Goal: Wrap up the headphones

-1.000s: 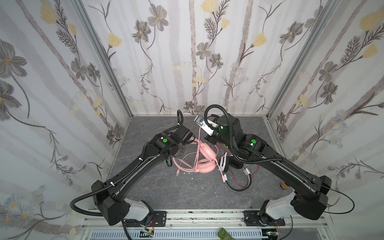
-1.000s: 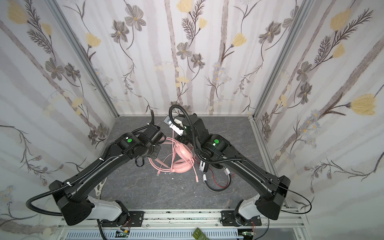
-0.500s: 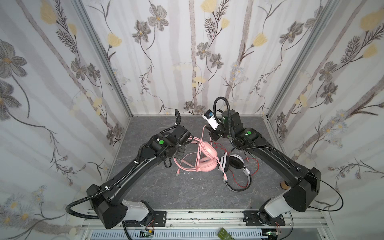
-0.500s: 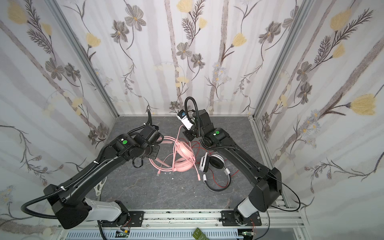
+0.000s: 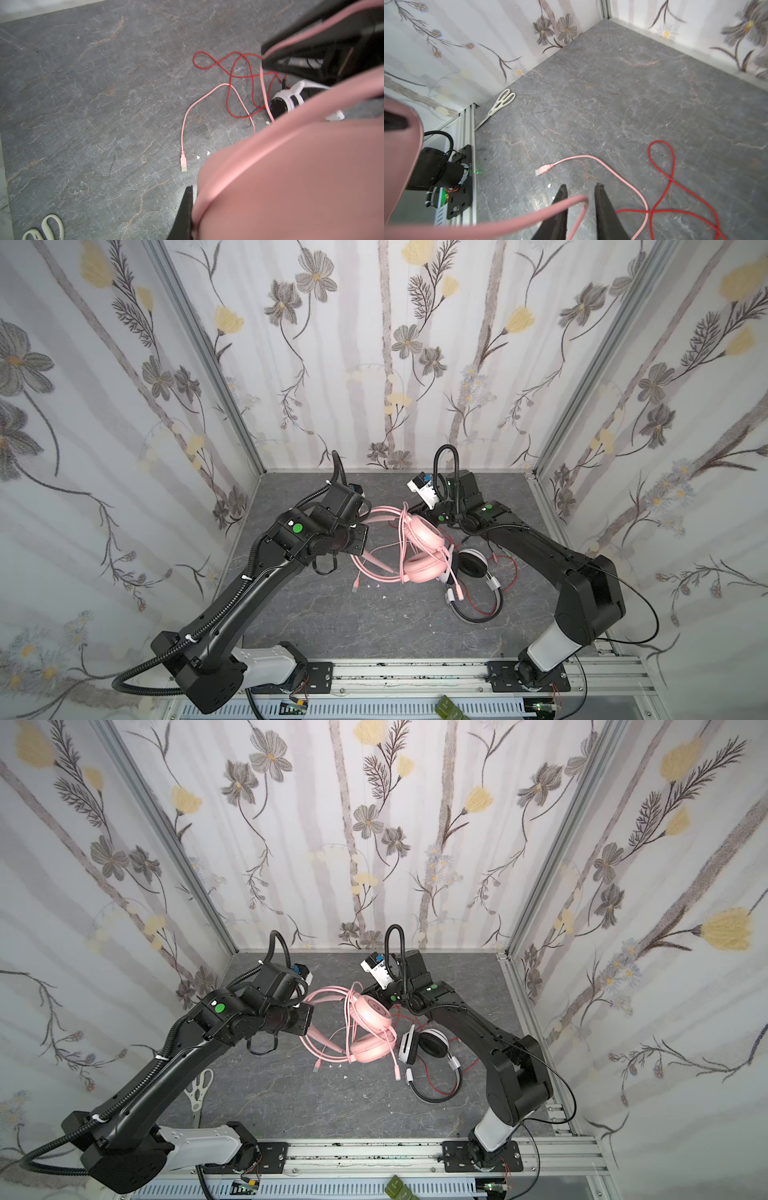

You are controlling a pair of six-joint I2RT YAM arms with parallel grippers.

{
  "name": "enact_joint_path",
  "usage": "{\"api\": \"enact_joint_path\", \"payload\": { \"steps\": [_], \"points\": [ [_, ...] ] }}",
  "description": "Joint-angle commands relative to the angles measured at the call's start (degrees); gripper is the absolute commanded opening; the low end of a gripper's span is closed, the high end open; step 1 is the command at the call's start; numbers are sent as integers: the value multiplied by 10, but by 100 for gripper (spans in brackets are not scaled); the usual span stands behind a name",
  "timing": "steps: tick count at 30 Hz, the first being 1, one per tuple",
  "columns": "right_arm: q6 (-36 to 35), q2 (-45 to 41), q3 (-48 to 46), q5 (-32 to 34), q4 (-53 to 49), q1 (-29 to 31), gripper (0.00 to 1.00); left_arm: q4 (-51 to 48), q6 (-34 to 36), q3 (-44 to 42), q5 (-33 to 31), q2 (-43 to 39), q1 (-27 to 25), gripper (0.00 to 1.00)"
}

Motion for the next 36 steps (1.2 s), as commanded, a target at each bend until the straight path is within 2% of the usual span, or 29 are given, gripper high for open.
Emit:
{"api": "enact_joint_path", "payload": {
  "steps": [1, 5, 8, 13, 20, 29, 36],
  "points": [
    [63, -23, -58, -53, 101, -8, 26, 16, -54, 26, 24, -5, 44, 0],
    [82, -40, -120, -30, 121, -11, 28, 18, -78, 49, 38, -21, 104, 0],
    [96, -49, -162, -12, 138, -11, 29, 4, -92, 69, 20, -17, 146, 0],
    [120, -67, -213, 8, 173, -8, 31, -4, -106, 78, 22, -9, 190, 0],
    [121, -48, -213, 34, 167, 18, 35, -2, -107, 81, 33, -9, 198, 0],
    [65, 15, -146, 127, 110, 125, 35, -11, -99, 95, 28, -9, 201, 0],
    [42, 90, -101, 156, 100, 146, 40, -13, -95, 101, 29, 5, 204, 0]
  ]
}}
